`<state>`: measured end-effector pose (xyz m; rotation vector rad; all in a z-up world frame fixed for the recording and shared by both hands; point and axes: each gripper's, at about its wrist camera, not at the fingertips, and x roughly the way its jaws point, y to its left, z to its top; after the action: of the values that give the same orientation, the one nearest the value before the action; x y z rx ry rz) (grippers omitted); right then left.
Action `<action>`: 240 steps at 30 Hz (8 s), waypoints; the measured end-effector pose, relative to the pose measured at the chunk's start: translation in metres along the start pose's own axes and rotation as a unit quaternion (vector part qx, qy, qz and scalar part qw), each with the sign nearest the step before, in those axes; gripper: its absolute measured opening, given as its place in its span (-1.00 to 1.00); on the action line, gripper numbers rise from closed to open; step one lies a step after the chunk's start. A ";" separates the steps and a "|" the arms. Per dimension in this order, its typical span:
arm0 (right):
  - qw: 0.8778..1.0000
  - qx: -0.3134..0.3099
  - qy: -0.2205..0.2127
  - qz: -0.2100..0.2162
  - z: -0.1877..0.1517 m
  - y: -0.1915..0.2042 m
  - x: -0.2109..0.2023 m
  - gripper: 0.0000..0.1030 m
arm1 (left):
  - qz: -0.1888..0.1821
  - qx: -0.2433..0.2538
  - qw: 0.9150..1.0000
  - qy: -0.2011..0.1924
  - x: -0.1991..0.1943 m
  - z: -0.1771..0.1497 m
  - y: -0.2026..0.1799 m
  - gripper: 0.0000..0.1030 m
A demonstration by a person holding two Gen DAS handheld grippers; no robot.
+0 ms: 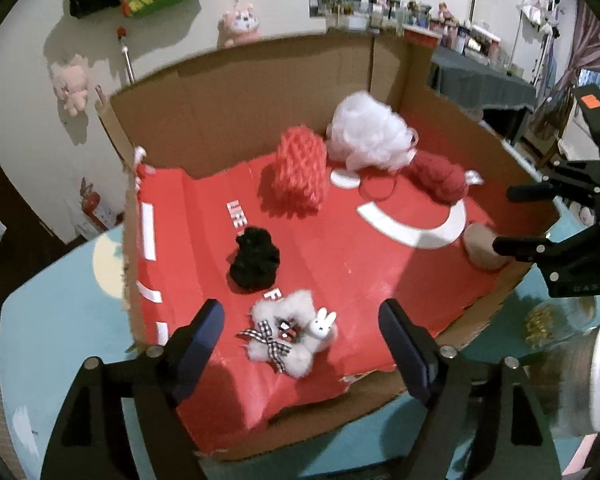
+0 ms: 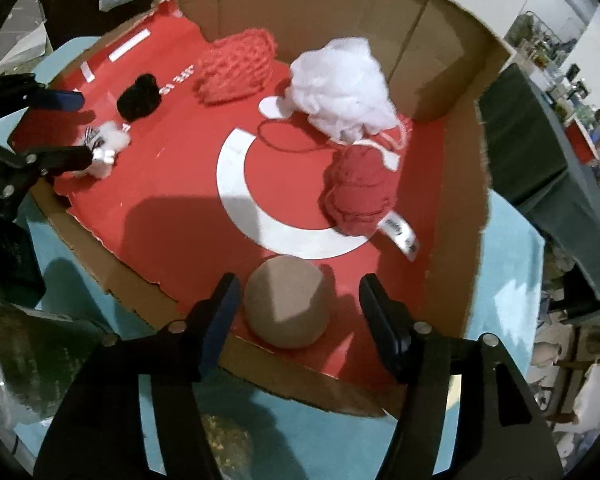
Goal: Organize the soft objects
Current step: 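Withdraw both open tools from the box back toward the table, then grasp the white tissue with the left tool while the right tool grasps the cream crocheted scrunchie, then carry the tissue and crocheted scrunchie over the box with both tools, then lower the tissue and scrunchie into the box and open both tools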
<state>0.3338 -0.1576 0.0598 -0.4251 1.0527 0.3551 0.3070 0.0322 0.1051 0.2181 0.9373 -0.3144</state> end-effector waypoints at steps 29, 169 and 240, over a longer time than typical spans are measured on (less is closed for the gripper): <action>0.961 0.109 -0.254 -0.009 -0.092 0.023 -0.207 0.68 | 0.001 -0.042 0.969 -0.242 -0.191 -0.072 -0.072 1.00; 0.954 0.151 -0.205 0.156 -0.191 0.083 -0.097 -0.50 | -0.069 -0.042 0.989 -0.127 -0.101 -0.158 -0.092 -0.69; 0.987 0.056 0.011 0.152 0.071 -0.024 0.060 -0.45 | -0.049 0.028 0.994 0.090 0.083 0.056 -0.015 -0.68</action>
<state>0.4263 -0.1384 0.0409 -0.1663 1.1560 0.5595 0.3892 -0.0138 0.0686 0.2565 1.1200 -0.4172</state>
